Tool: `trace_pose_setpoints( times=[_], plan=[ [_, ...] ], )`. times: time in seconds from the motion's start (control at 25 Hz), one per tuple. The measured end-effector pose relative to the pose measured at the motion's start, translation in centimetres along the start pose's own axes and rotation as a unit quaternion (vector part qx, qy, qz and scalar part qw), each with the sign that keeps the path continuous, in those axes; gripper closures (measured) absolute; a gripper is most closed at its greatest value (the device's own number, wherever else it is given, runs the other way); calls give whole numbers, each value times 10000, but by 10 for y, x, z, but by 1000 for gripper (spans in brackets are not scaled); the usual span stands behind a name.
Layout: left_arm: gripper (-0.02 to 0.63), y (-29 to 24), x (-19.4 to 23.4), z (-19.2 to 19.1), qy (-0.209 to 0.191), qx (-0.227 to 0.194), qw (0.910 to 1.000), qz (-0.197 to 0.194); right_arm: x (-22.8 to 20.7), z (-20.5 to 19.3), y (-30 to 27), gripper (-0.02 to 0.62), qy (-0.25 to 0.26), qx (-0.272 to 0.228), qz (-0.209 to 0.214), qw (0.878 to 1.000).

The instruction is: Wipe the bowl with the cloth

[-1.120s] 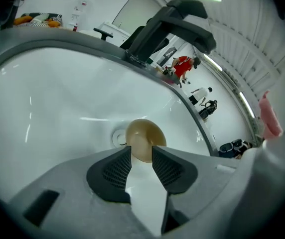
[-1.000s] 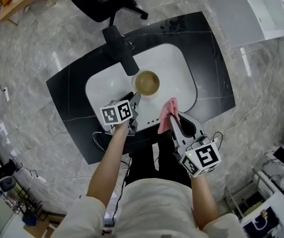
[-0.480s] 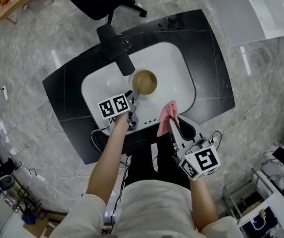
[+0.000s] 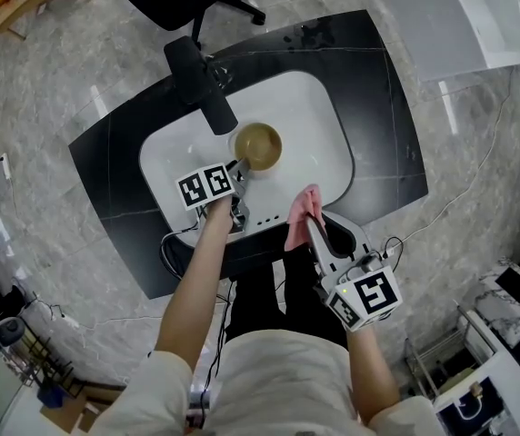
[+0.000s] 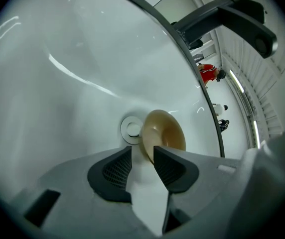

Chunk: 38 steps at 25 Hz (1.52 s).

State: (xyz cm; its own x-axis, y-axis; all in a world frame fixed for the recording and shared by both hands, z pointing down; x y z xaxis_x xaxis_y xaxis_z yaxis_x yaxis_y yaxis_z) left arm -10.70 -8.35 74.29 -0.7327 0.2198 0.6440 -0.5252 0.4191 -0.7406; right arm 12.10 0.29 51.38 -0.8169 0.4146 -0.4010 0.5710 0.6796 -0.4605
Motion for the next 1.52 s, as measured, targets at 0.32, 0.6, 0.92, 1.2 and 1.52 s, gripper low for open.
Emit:
trace_pose_setpoints(
  times=[0.32, 0.6, 0.92, 1.2, 1.52],
  plan=[
    [494, -7, 1, 1, 100, -90, 9999, 108, -3, -2, 3, 566, -10, 12, 30, 10000],
    [543, -9, 2, 1, 87, -80, 9998, 128, -4, -6, 6, 566, -25, 25, 18, 10000],
    [565, -7, -4, 2, 39, -114, 9999, 83, -5, -4, 9, 566, -27, 7, 5, 10000],
    [581, 1, -8, 2, -28, -56, 10000, 18, 0, -2, 7, 566, 7, -28, 77, 10000],
    [582, 26, -24, -3, -126, -81, 9999, -6, 6, 6, 10, 566, 84, -126, 169, 9997]
  ],
)
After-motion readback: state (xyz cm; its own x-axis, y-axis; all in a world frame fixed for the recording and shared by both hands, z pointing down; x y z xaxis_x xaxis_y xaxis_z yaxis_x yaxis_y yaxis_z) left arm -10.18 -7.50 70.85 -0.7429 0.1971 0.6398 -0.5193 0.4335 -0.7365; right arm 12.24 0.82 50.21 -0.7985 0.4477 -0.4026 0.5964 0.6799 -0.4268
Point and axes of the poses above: the fingertips, and each gripper's own axes: y backward along the fingers, x to its left, z out of its top, the point moved 9 cm from there along y, backward along the fingers, and after that the axes turned 3 degrees about -x, right-handed, at the moved point
